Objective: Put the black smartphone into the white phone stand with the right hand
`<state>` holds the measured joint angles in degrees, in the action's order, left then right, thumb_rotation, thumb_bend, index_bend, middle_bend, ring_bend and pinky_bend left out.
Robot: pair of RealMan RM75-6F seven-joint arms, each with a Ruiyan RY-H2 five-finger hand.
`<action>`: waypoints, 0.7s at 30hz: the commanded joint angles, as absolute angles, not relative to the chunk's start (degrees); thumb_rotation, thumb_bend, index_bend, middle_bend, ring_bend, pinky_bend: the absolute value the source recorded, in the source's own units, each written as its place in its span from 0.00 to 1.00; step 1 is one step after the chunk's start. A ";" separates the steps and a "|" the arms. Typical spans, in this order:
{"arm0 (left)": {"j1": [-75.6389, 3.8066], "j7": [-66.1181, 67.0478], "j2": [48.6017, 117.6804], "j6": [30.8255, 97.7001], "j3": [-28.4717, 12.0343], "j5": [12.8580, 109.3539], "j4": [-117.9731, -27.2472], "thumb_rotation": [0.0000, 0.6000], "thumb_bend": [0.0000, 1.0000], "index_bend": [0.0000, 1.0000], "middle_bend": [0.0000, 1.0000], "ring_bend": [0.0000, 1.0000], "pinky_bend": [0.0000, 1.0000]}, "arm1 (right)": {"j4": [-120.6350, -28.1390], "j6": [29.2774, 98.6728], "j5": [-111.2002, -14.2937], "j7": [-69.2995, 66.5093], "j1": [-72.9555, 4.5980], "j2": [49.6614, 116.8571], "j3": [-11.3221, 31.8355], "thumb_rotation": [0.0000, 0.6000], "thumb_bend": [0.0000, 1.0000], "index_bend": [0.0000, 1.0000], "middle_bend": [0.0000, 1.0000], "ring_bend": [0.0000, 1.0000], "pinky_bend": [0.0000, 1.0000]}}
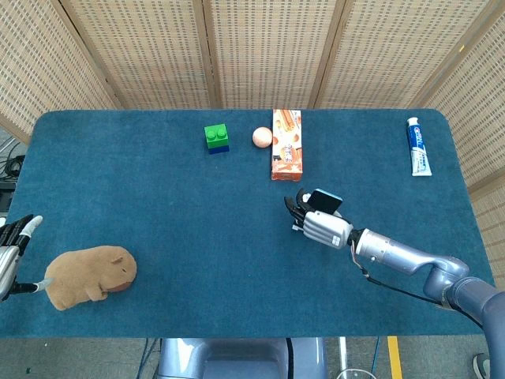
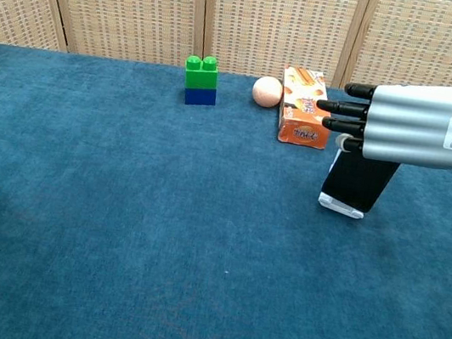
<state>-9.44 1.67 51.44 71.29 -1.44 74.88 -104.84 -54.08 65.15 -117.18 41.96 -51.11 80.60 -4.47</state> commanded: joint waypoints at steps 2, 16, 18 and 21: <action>-9.47 1.60 51.42 71.24 -1.42 74.90 -104.80 1.00 0.00 0.00 0.00 0.00 0.00 | -54.14 65.21 -116.85 42.24 -50.73 80.71 -4.62 1.00 0.54 0.39 0.17 0.07 0.20; -9.52 2.17 51.59 71.30 -1.19 75.17 -105.02 1.00 0.00 0.00 0.00 0.00 0.00 | -54.95 64.53 -114.68 45.33 -49.19 81.17 -4.09 1.00 0.54 0.19 0.00 0.00 0.06; -9.53 2.20 51.59 71.30 -1.18 75.16 -105.02 1.00 0.00 0.00 0.00 0.00 0.00 | -55.36 64.32 -114.21 46.20 -49.01 81.21 -3.75 1.00 0.54 0.19 0.00 0.00 0.05; -9.54 2.17 51.60 71.29 -1.17 75.14 -104.97 1.00 0.00 0.00 0.00 0.00 0.00 | -56.22 63.90 -113.32 47.24 -48.77 81.22 -3.18 1.00 0.54 0.19 0.00 0.00 0.05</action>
<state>-9.54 2.16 51.60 71.29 -1.17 75.14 -104.97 -55.87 64.11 -113.60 46.92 -48.90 81.21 -3.44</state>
